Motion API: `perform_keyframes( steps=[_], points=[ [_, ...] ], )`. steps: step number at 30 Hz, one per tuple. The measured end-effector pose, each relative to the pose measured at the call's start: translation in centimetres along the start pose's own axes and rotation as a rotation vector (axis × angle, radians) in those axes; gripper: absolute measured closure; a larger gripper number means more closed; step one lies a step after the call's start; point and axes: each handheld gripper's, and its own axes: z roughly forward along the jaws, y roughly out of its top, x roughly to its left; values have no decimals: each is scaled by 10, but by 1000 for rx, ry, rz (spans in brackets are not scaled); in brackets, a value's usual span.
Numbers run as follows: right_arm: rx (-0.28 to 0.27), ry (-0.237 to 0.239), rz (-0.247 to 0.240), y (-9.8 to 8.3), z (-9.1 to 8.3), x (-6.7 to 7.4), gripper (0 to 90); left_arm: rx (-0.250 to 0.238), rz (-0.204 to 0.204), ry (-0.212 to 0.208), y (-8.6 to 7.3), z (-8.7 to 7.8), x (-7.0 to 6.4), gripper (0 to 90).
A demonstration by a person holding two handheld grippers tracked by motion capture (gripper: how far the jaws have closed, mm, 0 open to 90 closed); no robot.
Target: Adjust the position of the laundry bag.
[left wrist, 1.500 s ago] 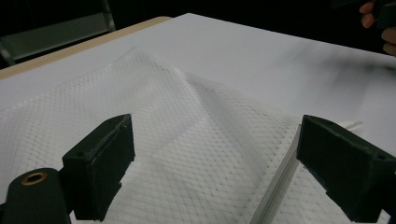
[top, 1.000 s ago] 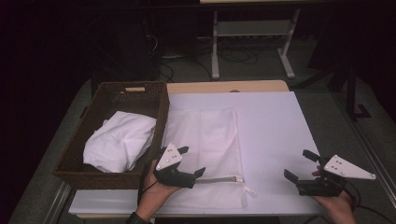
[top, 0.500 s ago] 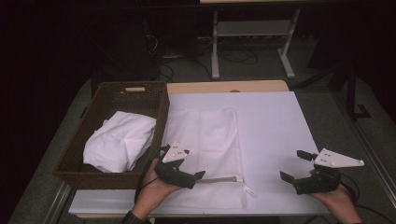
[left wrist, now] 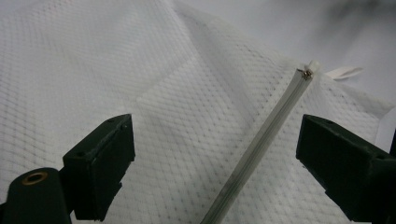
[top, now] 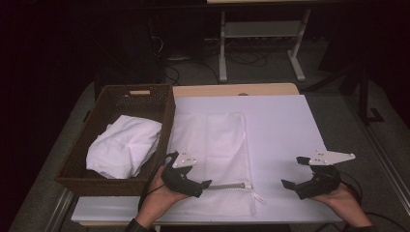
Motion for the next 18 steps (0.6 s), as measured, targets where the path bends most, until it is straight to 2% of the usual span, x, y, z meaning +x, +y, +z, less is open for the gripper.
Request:
perform_keyframes(
  steps=[12, 18],
  points=[
    [49, 12, -22, 13, 14, -1, 0, 17, 31, 9, -4, 2, 0, 116],
    [77, 14, -27, 22, 23, 0, 0, 7, 24, -1, -3, 1, 1, 120]
  ],
)
